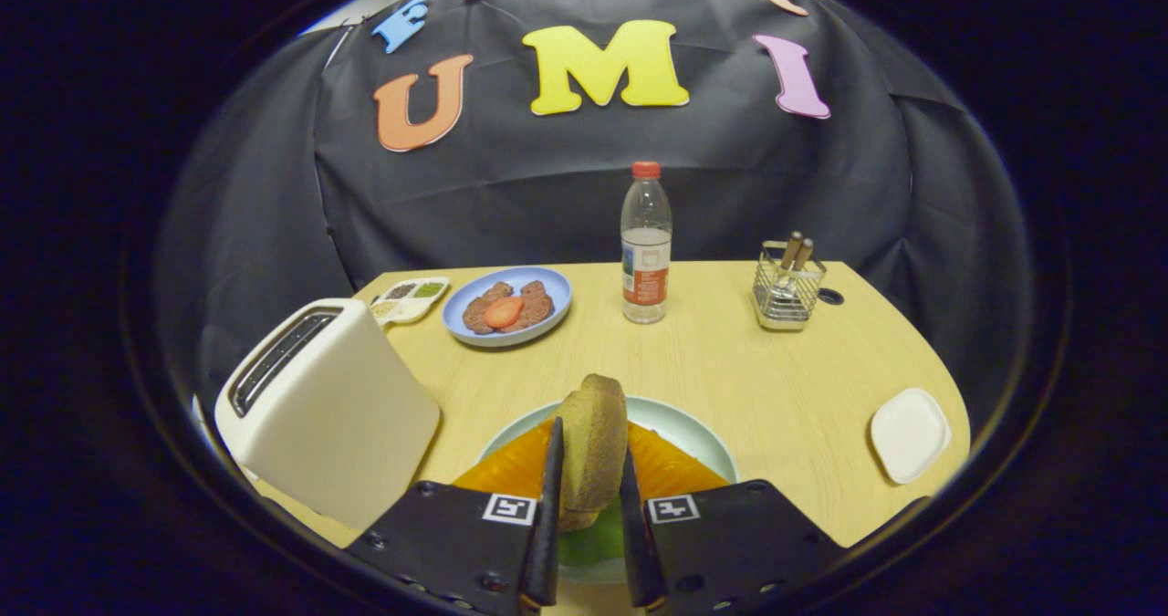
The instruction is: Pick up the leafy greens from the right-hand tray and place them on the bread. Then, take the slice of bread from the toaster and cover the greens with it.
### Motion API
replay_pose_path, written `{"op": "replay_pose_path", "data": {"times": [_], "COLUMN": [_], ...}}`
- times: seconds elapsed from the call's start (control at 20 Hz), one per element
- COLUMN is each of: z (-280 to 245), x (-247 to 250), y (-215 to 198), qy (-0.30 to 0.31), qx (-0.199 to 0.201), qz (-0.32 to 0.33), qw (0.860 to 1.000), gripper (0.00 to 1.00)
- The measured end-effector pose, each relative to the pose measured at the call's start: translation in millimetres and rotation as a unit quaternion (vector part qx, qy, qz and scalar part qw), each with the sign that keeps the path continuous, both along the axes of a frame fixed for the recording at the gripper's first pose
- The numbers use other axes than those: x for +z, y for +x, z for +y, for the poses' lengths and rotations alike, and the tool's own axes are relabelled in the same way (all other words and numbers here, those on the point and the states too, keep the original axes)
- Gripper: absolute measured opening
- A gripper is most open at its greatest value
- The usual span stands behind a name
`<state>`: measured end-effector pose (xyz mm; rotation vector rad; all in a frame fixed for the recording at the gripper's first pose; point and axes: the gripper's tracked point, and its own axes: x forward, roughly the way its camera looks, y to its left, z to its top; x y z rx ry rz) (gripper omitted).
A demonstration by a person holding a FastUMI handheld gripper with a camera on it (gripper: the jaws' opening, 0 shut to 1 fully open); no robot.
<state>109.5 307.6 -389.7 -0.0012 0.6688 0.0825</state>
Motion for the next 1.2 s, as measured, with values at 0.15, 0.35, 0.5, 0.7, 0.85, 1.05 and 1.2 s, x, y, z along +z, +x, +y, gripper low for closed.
{"op": "replay_pose_path", "data": {"times": [0.15, 0.35, 0.5, 0.7, 0.85, 1.05, 1.2], "z": [-17, -36, -50, -97, -155, -244, -304], "x": [-5, 3, 31, 107, 173, 251, 307], "y": [3, 6, 5, -9, -31, -67, -95], "qy": [-0.01, -0.012, -0.013, -0.032, -0.039, -0.037, -0.056], "qx": [-0.01, -0.014, -0.007, -0.003, -0.027, -0.071, -0.097], "qz": [0.004, -0.005, -0.029, -0.091, -0.137, -0.179, -0.225], "qw": [1.0, 1.0, 0.999, 0.995, 0.989, 0.981, 0.968], "gripper": [0.6, 0.8, 0.88, 0.98, 0.97, 0.96, 0.96]}}
